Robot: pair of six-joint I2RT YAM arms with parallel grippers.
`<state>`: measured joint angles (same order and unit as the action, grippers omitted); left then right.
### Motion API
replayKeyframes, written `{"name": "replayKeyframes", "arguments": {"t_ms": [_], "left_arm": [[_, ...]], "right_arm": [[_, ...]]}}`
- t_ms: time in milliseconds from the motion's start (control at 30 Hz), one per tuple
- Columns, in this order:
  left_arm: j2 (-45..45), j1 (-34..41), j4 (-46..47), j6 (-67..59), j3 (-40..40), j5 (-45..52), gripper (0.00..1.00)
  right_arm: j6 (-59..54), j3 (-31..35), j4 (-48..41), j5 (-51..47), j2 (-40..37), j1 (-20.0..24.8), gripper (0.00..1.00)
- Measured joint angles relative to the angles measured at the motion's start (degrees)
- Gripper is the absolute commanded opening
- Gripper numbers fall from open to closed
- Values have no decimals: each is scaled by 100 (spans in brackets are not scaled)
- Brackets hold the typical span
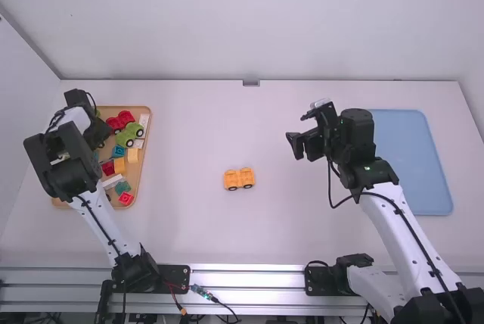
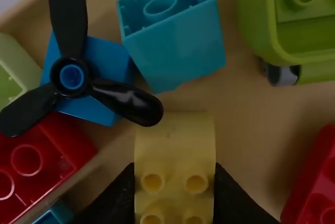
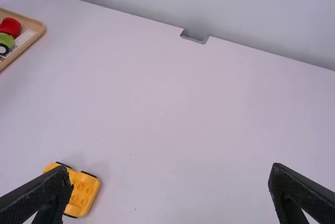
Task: Assemble lego blocks to make yellow taxi
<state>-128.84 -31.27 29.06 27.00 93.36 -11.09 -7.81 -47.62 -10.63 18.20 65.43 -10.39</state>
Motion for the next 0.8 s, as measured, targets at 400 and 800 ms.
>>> {"name": "replayKeyframes", "arguments": {"t_ms": [400,800], "left_arm": [[0,-2,796,339,245,-11,2],[221,671,2306,1547,741,-1008,2]], "right_arm": [[-74,0,17,-20,0,0,99],[-142,-2,17,-22,0,0,99]]}}
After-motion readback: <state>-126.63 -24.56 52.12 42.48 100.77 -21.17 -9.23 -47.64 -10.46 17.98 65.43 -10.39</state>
